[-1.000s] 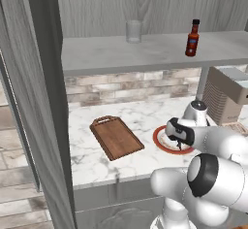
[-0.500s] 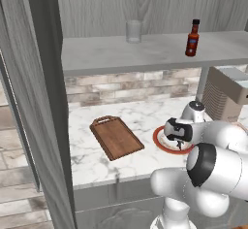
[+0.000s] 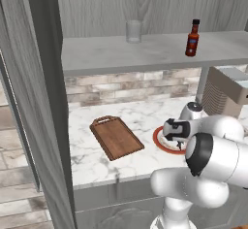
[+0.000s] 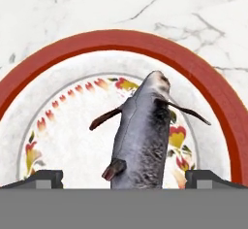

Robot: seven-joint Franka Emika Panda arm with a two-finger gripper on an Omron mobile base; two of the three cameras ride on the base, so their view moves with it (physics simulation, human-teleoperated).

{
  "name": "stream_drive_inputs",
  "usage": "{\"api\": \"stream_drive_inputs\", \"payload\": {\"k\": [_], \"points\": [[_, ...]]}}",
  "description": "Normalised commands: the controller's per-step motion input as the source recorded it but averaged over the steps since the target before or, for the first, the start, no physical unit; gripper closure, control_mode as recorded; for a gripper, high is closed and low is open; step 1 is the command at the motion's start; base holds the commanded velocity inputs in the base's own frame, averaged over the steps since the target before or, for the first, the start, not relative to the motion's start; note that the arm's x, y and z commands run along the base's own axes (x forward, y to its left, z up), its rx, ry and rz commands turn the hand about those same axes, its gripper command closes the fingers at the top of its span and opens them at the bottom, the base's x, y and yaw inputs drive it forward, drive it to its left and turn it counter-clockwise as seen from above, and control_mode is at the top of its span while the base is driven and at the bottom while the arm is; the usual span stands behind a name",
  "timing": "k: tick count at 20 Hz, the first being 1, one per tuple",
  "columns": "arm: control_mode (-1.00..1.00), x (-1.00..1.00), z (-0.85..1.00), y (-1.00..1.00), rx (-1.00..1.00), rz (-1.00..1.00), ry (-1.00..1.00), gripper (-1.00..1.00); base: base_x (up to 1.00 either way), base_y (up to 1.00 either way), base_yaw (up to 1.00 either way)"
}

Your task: Pick the fish from the plate and place it on the cutting board. Then pick the condiment bottle from the cabinet and place it next to the cutting board.

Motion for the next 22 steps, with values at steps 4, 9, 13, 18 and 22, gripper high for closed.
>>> {"api": "stream_drive_inputs", "payload": {"k": [4, 9, 13, 18, 22], "points": [[-1.00, 0.08, -0.11, 0.00, 0.00, 0.00, 0.00, -1.00, 0.00, 0.00, 0.00], [-1.00, 0.09, -0.11, 0.00, 0.00, 0.00, 0.00, -1.00, 0.00, 0.00, 0.00], [-1.00, 0.06, -0.12, 0.00, 0.00, 0.00, 0.00, -1.00, 0.00, 0.00, 0.00], [-1.00, 0.02, -0.07, 0.00, 0.00, 0.00, 0.00, -1.00, 0.00, 0.00, 0.00], [-1.00, 0.00, -0.06, 0.00, 0.00, 0.00, 0.00, -1.00, 0.00, 0.00, 0.00]]}}
